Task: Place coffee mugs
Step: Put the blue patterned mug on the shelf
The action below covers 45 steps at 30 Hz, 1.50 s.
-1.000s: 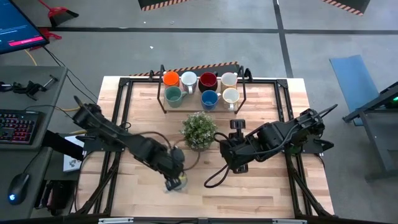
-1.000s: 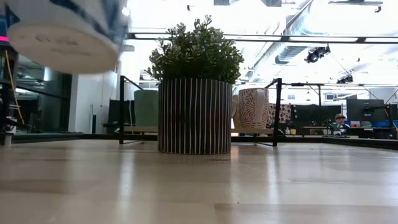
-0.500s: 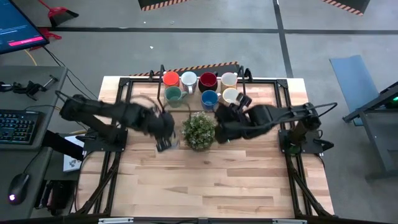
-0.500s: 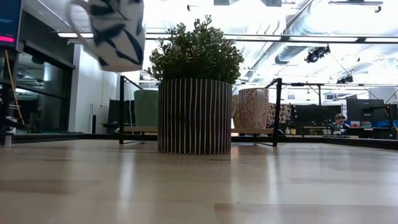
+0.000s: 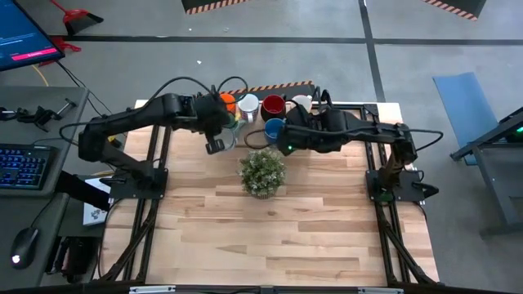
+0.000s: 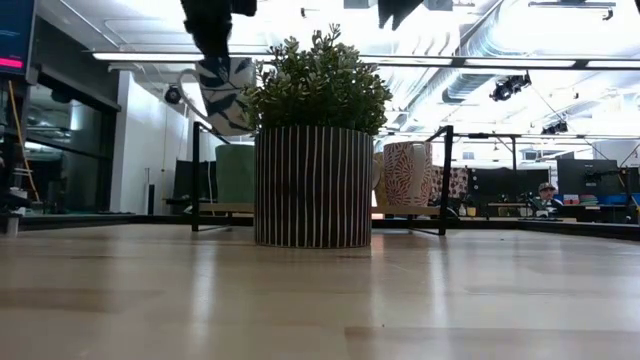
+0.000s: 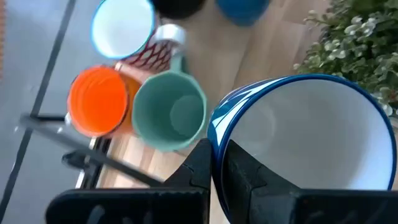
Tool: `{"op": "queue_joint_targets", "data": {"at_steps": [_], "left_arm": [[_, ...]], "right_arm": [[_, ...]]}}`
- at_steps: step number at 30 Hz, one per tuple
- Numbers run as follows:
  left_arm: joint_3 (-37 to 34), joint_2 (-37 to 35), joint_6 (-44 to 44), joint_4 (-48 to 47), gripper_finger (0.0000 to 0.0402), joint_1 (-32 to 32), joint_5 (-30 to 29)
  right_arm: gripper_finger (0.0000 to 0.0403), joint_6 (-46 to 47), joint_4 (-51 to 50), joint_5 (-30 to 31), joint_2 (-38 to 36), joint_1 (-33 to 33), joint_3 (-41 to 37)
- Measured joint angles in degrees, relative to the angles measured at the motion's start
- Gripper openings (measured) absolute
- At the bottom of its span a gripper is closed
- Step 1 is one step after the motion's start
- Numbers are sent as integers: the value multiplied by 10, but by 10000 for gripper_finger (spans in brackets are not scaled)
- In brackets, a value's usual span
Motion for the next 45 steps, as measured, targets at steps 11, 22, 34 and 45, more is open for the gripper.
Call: {"op": "queue_joint_targets", "data": {"at_steps": [11, 22, 34, 45], "left_arm": [[0, 53, 22, 35, 6, 36, 31], [0, 84, -3, 84, 6, 35, 80], [0, 110, -8, 131, 6, 37, 77], [0, 156, 16, 134, 6, 43, 74]], "right_arm": [[103, 9, 0, -33, 1, -50, -128], [103, -4, 0, -24, 0, -58, -144], [103, -9, 0, -34, 0, -57, -144], [103, 2, 0, -45, 0, -57, -144]]}}
